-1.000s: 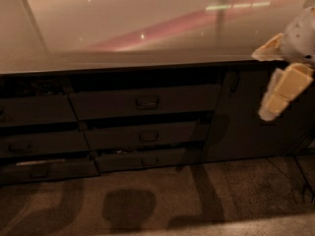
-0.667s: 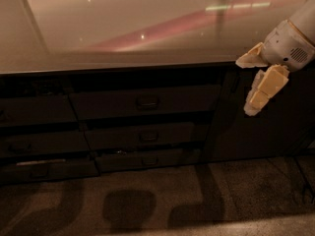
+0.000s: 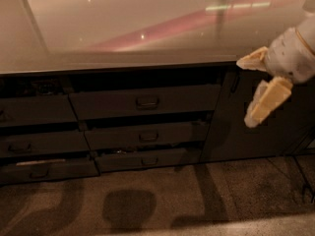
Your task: Open top drawer
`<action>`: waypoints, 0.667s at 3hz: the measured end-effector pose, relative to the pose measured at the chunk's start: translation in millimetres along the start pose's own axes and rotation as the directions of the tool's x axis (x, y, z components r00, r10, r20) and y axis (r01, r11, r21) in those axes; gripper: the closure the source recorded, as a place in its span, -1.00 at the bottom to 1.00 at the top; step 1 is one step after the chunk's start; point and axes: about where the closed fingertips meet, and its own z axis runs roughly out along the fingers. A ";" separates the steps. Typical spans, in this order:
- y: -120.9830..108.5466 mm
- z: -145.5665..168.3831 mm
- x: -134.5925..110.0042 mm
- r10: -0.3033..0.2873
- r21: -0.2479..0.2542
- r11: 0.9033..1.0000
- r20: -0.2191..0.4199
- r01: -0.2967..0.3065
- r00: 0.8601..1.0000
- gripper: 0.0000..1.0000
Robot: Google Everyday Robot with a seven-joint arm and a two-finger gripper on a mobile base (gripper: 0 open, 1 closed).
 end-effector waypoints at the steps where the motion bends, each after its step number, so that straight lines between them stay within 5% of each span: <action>1: 17.7 16.9 21.6 -0.057 0.067 0.996 0.103 0.050 0.993 -1.00; 2: 22.2 7.0 30.3 -0.075 0.099 0.993 0.117 0.063 0.990 -1.00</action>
Offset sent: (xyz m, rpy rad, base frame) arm -0.0132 -0.0056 -0.0229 0.0609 -0.0856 0.0209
